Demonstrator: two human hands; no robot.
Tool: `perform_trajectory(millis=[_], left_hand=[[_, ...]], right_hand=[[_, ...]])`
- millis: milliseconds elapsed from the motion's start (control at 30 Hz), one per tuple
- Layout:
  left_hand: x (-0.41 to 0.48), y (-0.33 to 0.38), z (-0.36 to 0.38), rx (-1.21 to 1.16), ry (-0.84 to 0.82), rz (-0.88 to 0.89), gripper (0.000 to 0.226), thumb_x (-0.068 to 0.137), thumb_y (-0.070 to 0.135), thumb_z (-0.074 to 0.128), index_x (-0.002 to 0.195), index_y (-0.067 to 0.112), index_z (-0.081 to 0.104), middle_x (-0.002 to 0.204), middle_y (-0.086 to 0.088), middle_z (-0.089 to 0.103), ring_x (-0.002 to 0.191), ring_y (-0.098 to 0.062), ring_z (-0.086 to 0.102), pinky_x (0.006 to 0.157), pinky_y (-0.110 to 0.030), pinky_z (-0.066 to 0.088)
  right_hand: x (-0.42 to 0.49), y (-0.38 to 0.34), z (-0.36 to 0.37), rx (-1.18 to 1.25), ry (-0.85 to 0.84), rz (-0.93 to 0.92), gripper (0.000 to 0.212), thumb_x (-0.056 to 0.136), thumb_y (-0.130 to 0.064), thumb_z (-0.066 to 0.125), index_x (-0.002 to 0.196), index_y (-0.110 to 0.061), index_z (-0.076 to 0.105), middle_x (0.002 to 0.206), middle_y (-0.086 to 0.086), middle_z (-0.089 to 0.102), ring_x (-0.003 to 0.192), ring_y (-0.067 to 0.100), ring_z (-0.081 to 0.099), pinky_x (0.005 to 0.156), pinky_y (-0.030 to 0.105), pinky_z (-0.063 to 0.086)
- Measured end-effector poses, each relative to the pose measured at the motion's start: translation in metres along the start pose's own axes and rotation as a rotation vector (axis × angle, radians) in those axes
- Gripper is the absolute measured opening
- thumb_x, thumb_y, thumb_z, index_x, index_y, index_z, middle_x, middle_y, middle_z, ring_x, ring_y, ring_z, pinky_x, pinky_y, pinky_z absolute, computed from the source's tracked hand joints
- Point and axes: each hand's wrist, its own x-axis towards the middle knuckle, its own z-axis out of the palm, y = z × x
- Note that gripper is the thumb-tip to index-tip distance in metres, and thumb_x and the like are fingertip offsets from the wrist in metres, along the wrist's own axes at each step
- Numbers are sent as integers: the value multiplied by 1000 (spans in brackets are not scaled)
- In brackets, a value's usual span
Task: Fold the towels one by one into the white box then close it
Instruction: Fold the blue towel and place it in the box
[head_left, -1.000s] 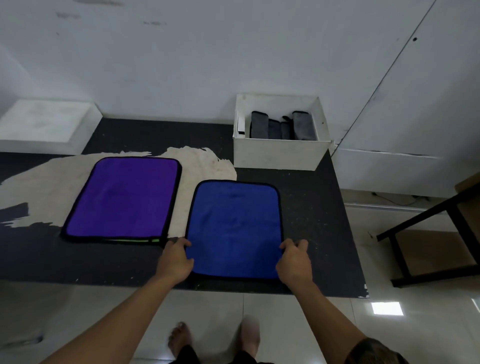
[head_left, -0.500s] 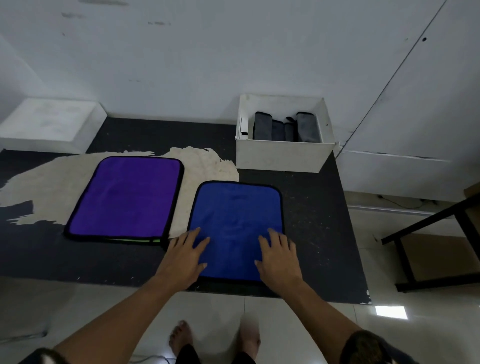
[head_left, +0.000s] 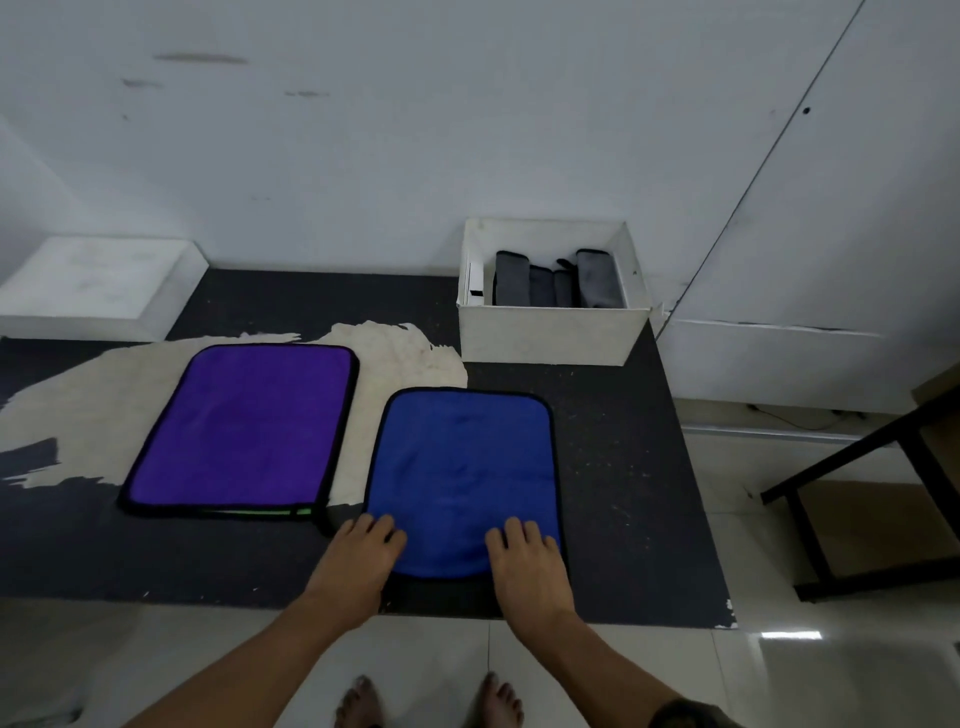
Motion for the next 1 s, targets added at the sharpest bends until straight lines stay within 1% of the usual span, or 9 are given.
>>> perform_trajectory(millis=[67,200,367,467,600,700,767,867,1000], left_hand=[[0,2,2,3,-12,-47,64,11,11,86,70,22,64,71,3,59,60,-16,56,51,-29,47],[-4,-7,7,-20,-61,-46,58,17,9,82,66,29,59,67,11,55,57,-10,51,51,-22,39],[-13,-20,6,-70,-61,-7,41,45,16,72,73,38,50,75,19,49,64,-4,46,59,-20,34],[-15,-21,6,-93,-50,-17,33,56,27,69,77,39,47,77,19,49,65,-5,46,61,-23,39],[-12,-18,5,-79,-51,-84,22,68,39,72,80,37,54,78,16,54,65,-7,50,60,-24,37],[-13,-14,3,-141,-57,-118,12,84,35,64,94,30,59,94,10,57,81,-14,54,69,-29,33],[-14,-13,3,-165,-47,-105,12,89,31,58,100,26,58,103,9,57,91,-17,52,74,-30,30],[-14,-20,5,-255,-17,-73,14,93,24,55,106,25,59,109,9,60,96,-14,52,79,-29,34],[1,-37,-7,-579,133,-198,15,95,13,58,106,18,66,101,5,64,92,-9,57,81,-25,44]], right_hand=[[2,3,-1,2,5,40,43,79,-18,73,116,-16,52,115,13,52,100,30,53,84,44,49],[1,13,0,-54,14,85,35,95,-18,52,128,-15,42,126,13,45,114,30,46,97,45,41],[-3,19,-1,-3,37,91,31,78,-22,74,105,-17,61,102,11,57,88,27,58,76,44,51],[-4,28,4,-14,65,75,28,90,-22,56,117,-19,56,116,7,53,104,27,53,92,42,45],[-5,30,3,18,70,107,22,56,-22,79,73,-21,66,75,2,60,64,21,56,59,36,51],[-5,33,11,-15,113,84,26,50,-18,82,71,-19,66,71,3,59,61,21,56,57,36,53],[-6,36,11,-21,94,86,29,53,-17,83,77,-19,66,74,4,61,64,21,58,60,36,54],[1,34,5,44,57,132,18,74,-16,73,88,-20,62,81,1,63,71,17,58,67,31,52],[26,47,-19,382,93,308,15,89,-16,62,98,-25,55,87,-4,63,72,10,59,62,23,49]])
